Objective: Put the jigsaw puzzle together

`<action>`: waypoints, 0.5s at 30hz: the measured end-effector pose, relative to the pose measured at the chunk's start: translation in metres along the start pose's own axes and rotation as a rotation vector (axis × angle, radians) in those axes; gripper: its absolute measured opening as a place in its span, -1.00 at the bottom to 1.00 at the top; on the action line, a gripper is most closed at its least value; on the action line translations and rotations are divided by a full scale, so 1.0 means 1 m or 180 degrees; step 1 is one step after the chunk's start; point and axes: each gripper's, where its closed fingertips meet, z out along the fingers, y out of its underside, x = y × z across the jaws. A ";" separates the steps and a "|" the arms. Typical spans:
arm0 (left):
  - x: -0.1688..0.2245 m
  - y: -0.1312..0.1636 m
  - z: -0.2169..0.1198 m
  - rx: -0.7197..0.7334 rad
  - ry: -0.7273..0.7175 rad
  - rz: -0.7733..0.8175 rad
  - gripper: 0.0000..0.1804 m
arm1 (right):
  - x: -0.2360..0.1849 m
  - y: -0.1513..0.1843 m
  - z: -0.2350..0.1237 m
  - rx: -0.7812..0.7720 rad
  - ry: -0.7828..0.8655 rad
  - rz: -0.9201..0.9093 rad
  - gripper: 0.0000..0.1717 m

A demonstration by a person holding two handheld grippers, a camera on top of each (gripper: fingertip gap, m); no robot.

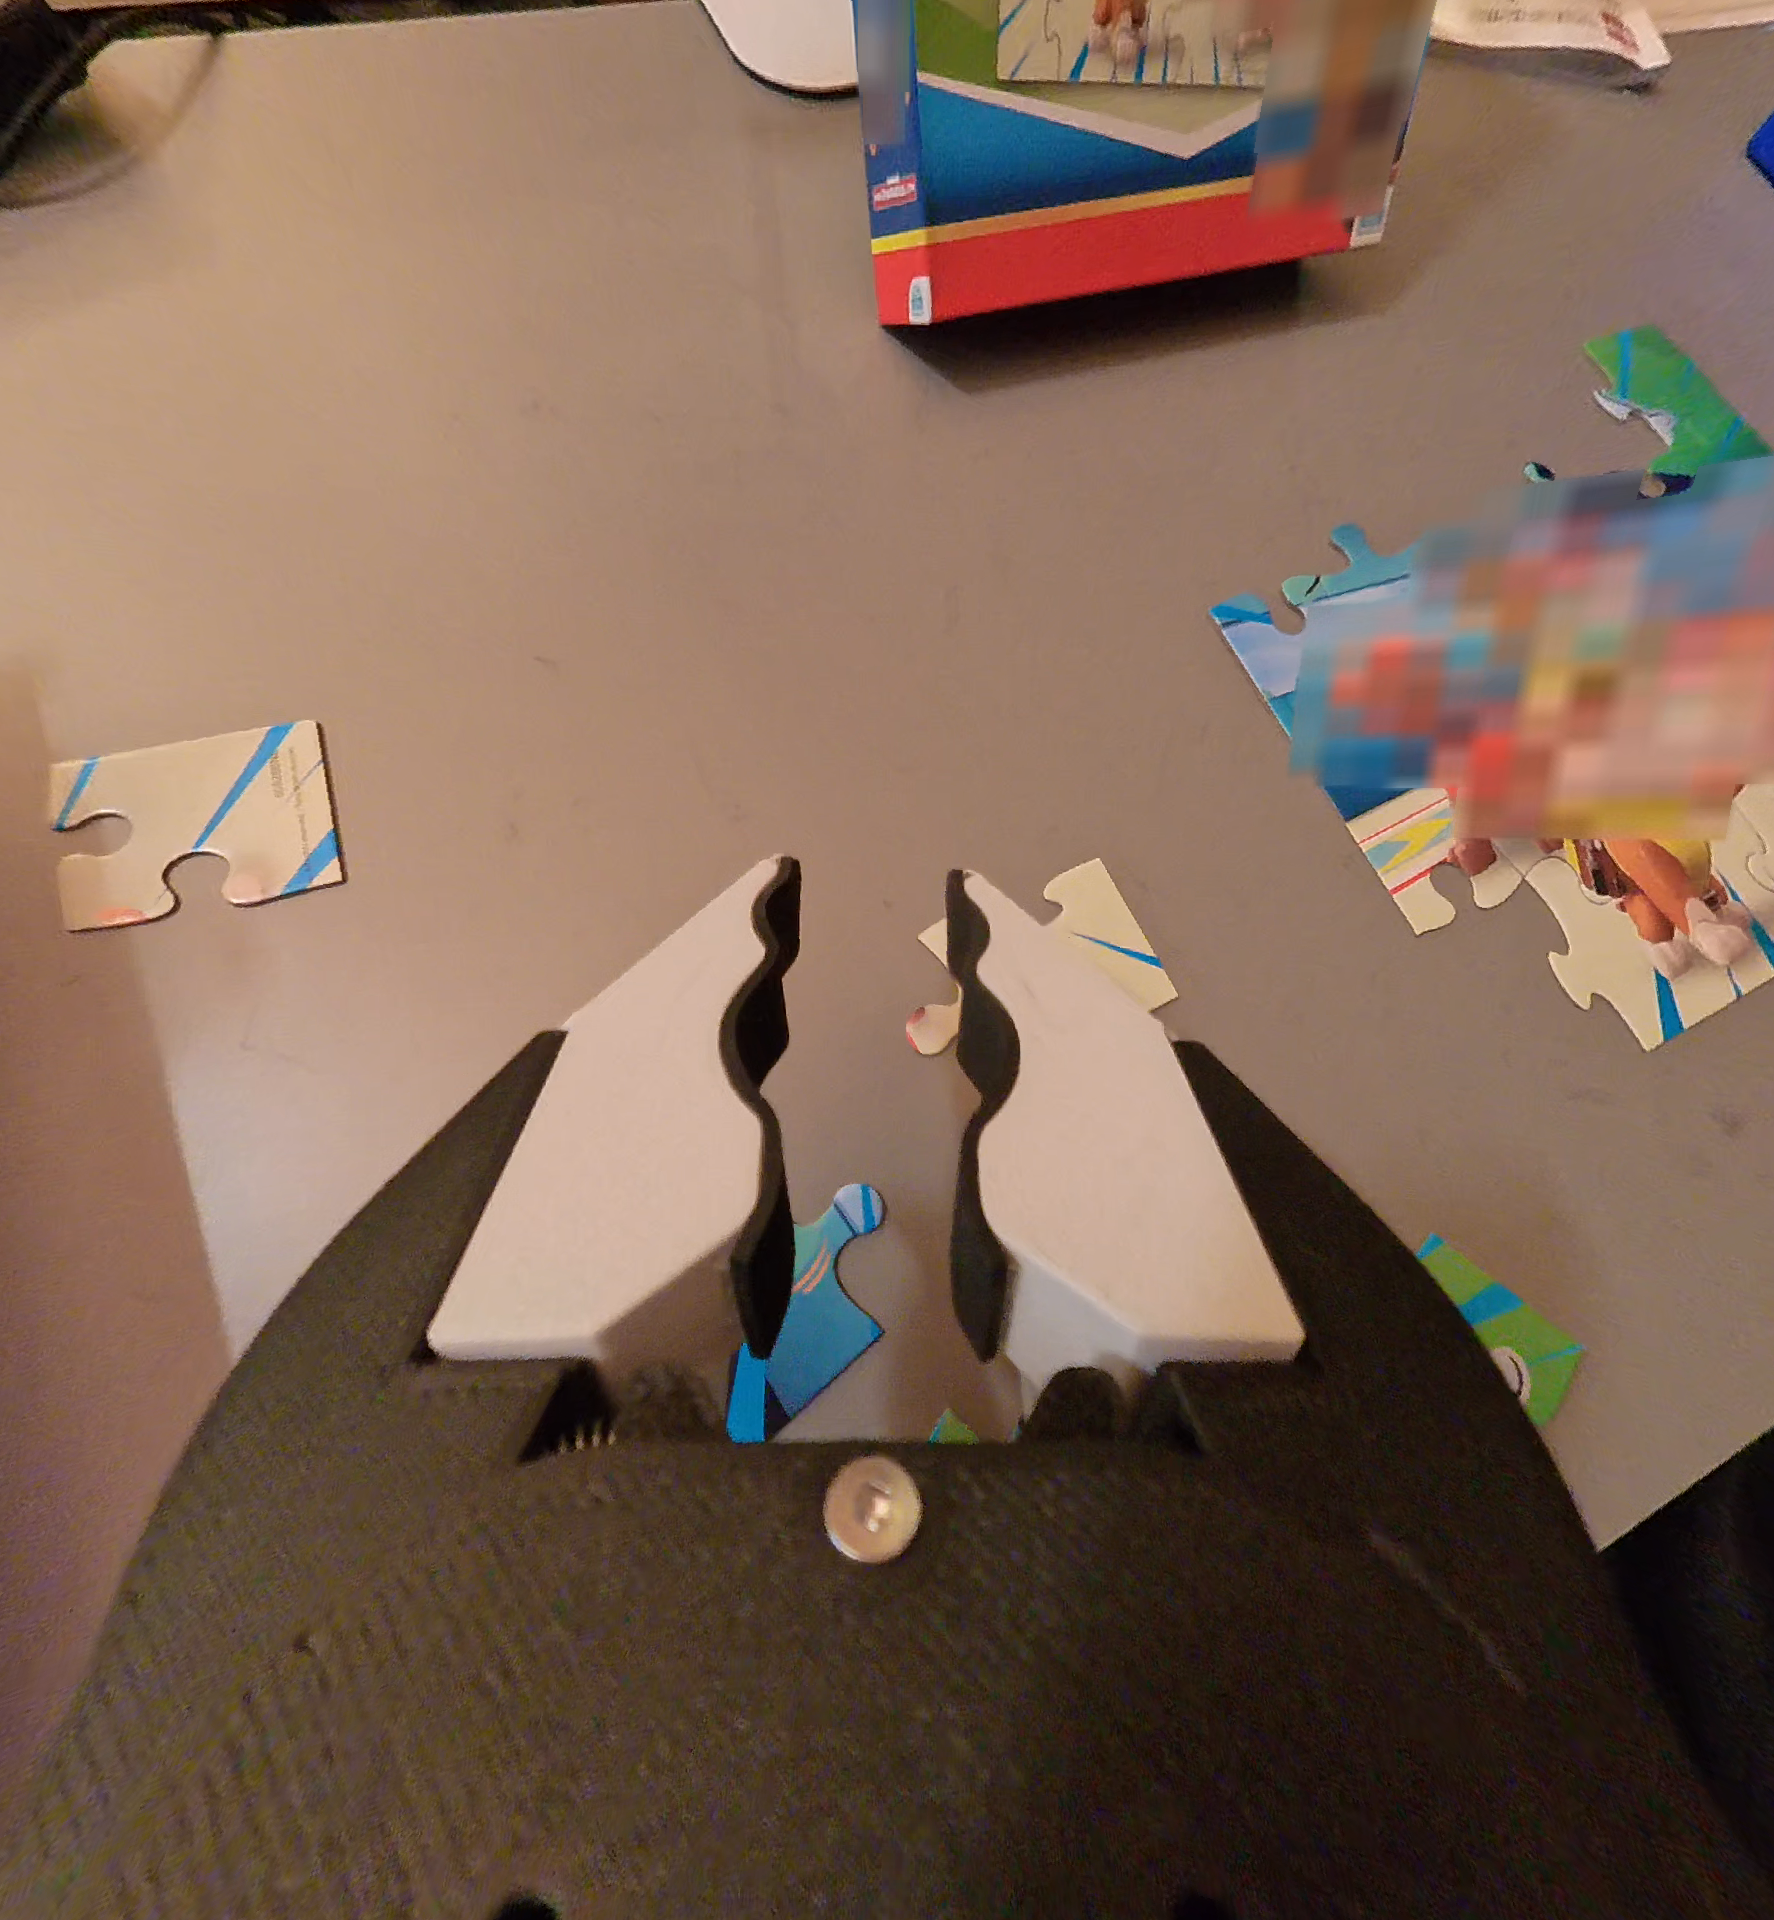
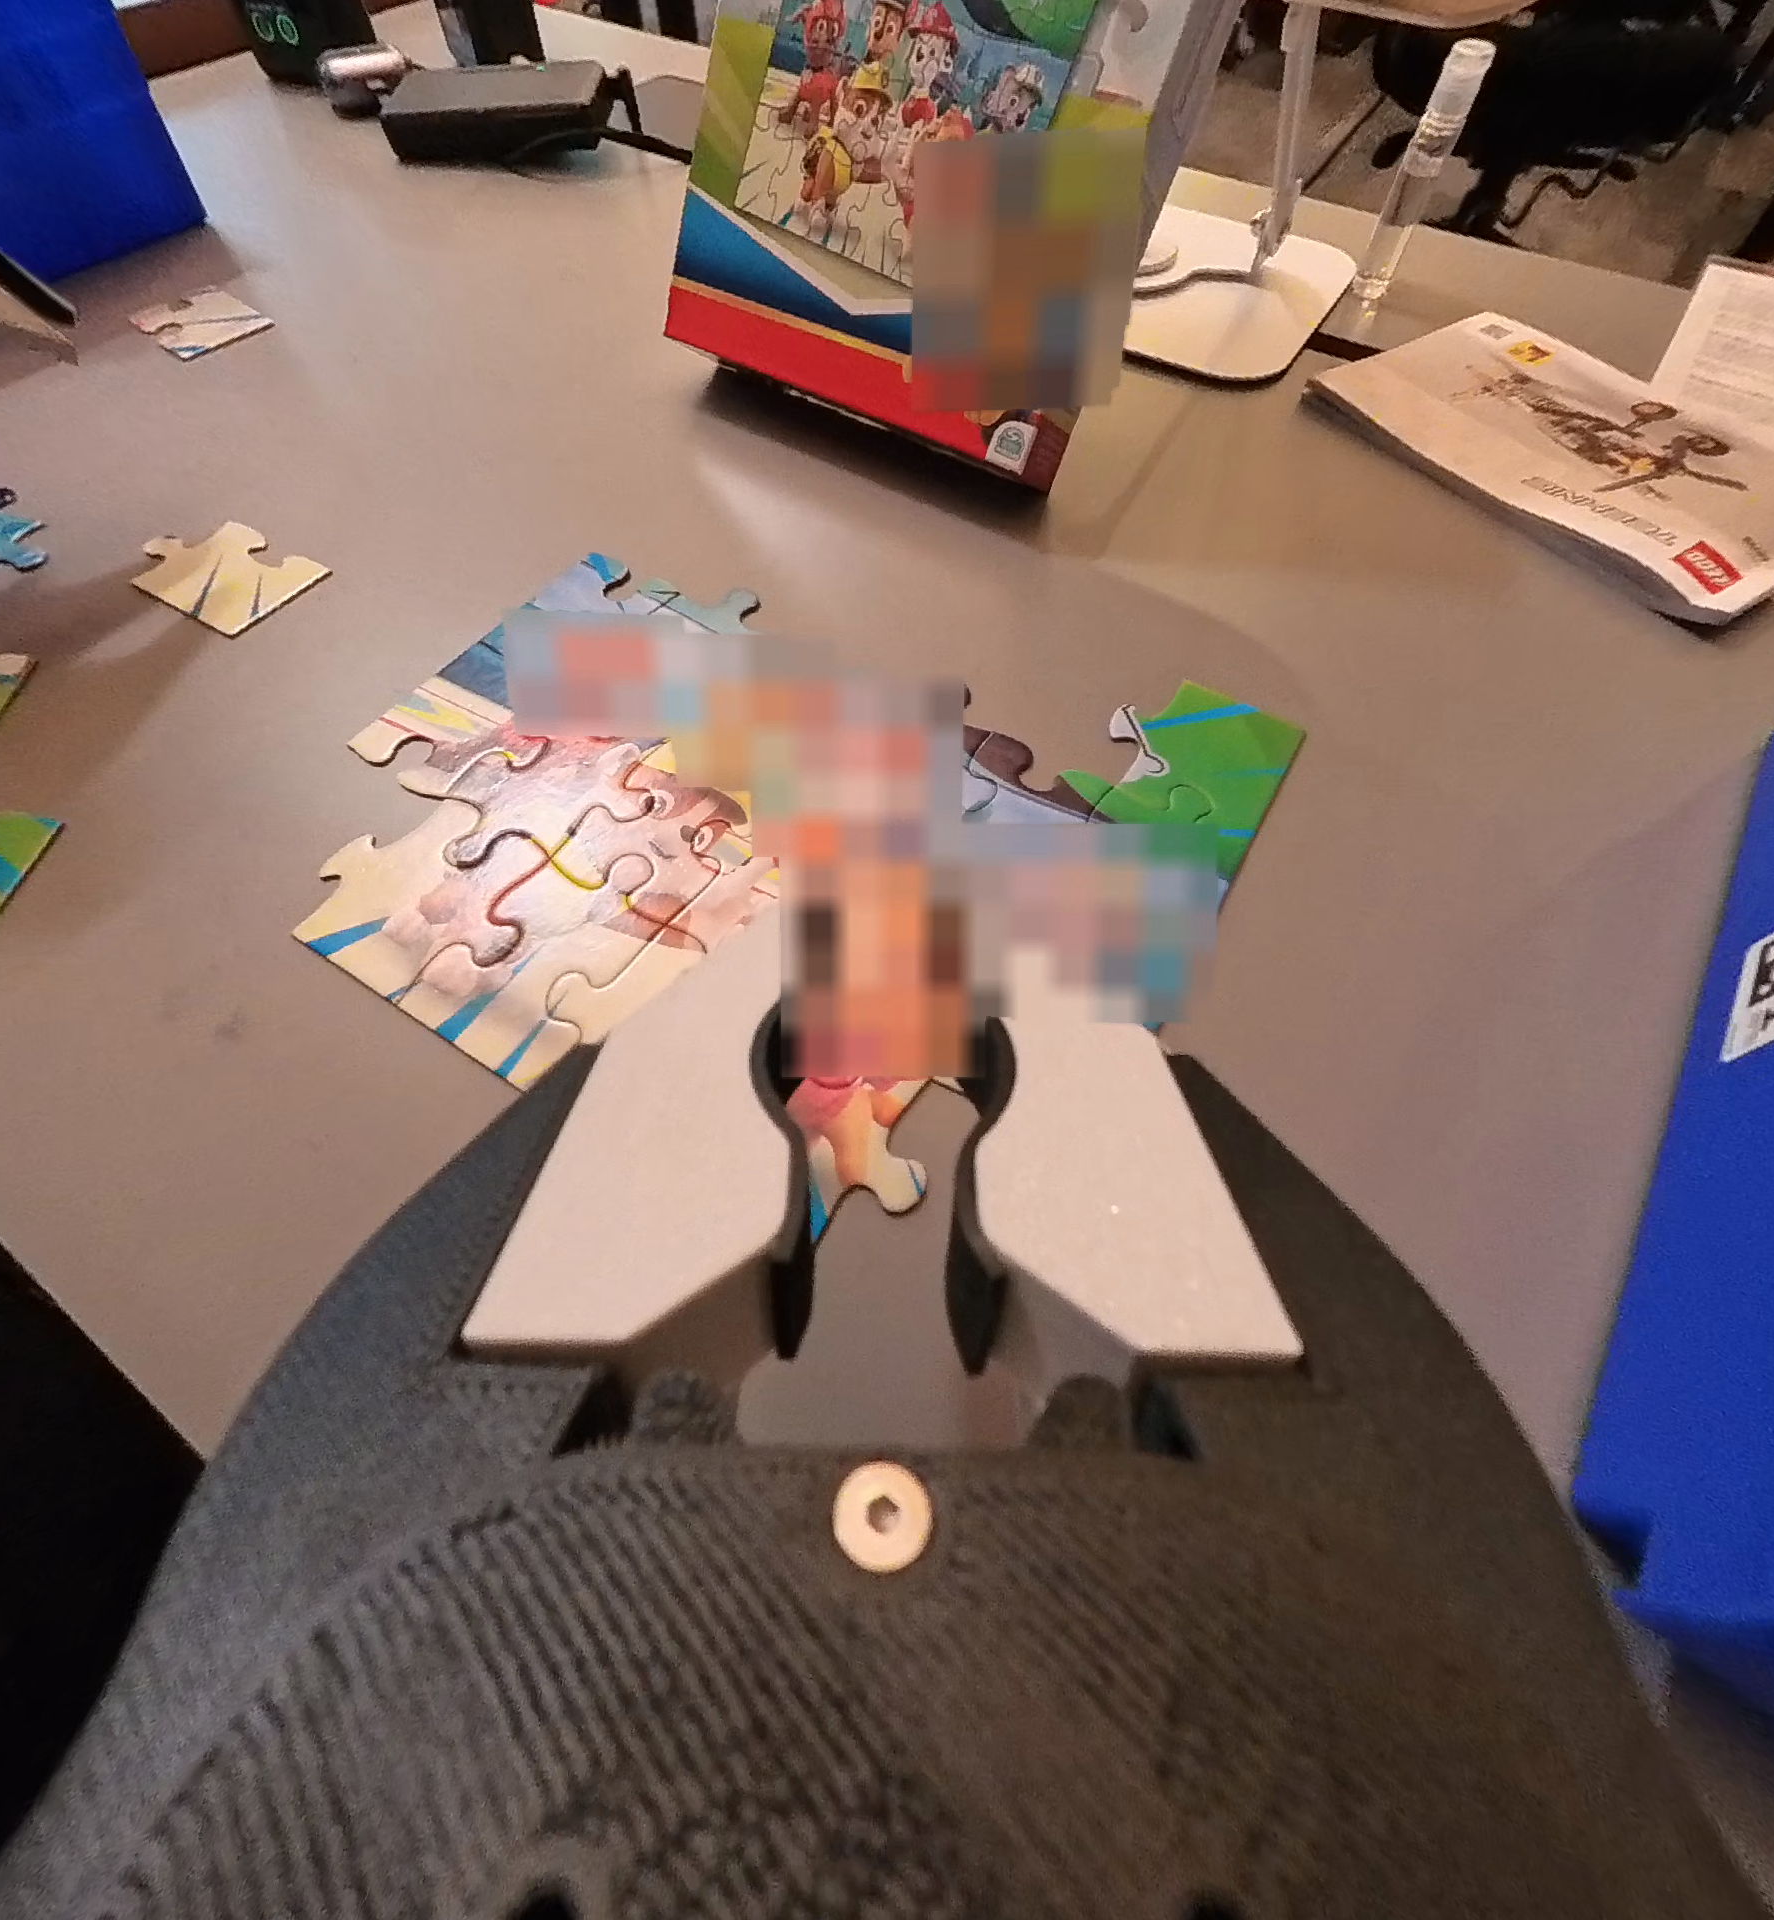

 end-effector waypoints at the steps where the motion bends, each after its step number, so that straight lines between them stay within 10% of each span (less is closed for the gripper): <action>1: 0.000 0.002 0.000 -0.0023 -0.0003 0.0004 -0.71 | 0.000 0.000 0.000 0.0017 -0.0015 0.0030 -0.78; 15: 0.005 0.037 0.002 -0.0440 -0.0014 0.0070 -0.72 | 0.001 0.000 0.000 0.0095 -0.0074 0.0110 -0.79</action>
